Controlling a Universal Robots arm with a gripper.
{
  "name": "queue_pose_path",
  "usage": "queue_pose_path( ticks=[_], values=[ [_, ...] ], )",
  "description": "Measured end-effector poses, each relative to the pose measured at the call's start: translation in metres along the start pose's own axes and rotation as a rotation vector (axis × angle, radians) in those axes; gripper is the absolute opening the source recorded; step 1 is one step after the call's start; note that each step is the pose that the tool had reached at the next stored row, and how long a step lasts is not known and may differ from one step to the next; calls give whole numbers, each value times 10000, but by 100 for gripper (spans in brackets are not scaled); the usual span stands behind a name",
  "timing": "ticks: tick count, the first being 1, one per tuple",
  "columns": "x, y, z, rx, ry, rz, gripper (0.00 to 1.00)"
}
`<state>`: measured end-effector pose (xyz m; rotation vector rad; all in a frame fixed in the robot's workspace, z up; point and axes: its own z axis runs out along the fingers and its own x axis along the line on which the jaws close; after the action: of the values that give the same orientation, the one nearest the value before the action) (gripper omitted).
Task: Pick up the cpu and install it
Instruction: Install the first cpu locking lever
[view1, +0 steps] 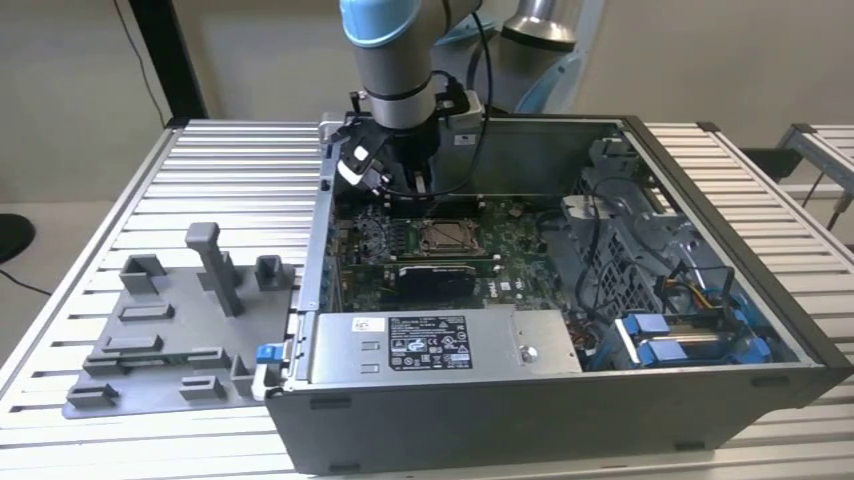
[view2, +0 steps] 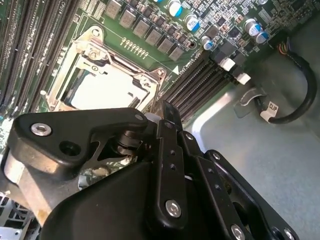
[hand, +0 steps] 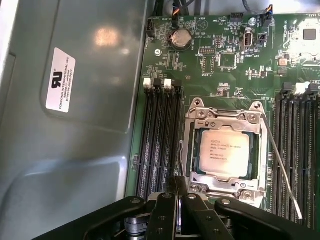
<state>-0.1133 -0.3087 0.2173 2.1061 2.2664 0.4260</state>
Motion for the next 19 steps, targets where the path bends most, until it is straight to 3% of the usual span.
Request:
queue_pose_path(
  ticks=[11,19],
  values=[
    [-6,0,35,-2,2,0,0],
    [-17,36,80,0,1,1,0]
  ],
)
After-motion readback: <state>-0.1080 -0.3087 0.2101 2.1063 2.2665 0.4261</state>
